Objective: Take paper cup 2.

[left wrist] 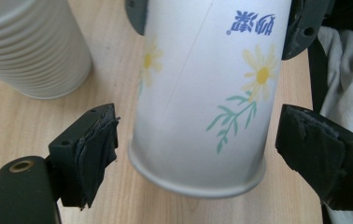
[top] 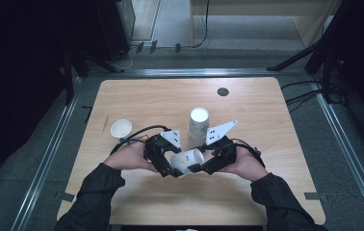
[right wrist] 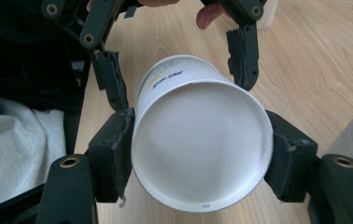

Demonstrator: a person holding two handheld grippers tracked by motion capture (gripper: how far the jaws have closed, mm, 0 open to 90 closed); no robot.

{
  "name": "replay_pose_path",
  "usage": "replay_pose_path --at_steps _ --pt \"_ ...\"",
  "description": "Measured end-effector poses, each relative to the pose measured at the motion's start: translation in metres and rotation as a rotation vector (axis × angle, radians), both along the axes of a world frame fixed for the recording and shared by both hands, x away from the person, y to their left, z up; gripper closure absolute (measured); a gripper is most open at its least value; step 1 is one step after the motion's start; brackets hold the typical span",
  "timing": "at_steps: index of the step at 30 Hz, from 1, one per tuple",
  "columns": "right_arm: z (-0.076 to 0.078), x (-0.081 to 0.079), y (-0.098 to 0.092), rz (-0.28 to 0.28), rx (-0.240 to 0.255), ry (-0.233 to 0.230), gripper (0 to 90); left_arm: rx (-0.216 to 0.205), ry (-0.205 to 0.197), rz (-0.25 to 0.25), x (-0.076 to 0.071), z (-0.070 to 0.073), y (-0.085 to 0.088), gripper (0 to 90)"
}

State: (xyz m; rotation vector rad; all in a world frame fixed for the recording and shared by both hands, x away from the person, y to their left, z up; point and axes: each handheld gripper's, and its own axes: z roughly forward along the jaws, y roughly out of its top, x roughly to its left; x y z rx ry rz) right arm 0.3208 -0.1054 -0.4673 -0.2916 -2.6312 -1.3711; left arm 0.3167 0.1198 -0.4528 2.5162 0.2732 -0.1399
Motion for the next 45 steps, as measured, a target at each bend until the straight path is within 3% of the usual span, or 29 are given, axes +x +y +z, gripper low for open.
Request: replay_pose_path --at_steps 4,12,14,15,27,29,34,45 --pt "0.001 0.0 -0.002 -0.003 0.008 0.001 34.8 -0.033 -0.003 0.013 0.0 0.0 0.006 12.9" --pt "0.007 -0.001 -0.006 -0.011 0.02 -0.01 34.8 -0.061 0.01 0.042 -0.001 -0.002 0.012 12.6" --pt "0.008 0.0 -0.007 -0.014 0.028 -0.013 34.7 -0.1 0.036 0.05 0.0 -0.003 0.013 12.6" --pt "0.009 0.0 -0.008 -0.014 0.029 -0.017 34.8 -0.105 0.029 0.053 0.0 -0.004 0.013 12.6" --pt "0.015 0.0 -0.004 0.006 0.073 0.001 34.8 -0.163 0.022 0.029 -0.004 -0.01 0.004 14.2" --pt "0.016 0.0 -0.005 0.007 0.08 0.002 34.8 -0.183 0.036 0.027 -0.004 -0.012 0.003 14.9" --pt "0.018 0.001 -0.008 0.002 0.107 0.014 34.8 -0.198 0.024 0.025 -0.004 -0.012 0.005 16.6" --pt "0.018 0.001 -0.009 0.001 0.104 0.008 35.4 -0.212 0.012 0.026 -0.004 -0.01 0.009 24.3"
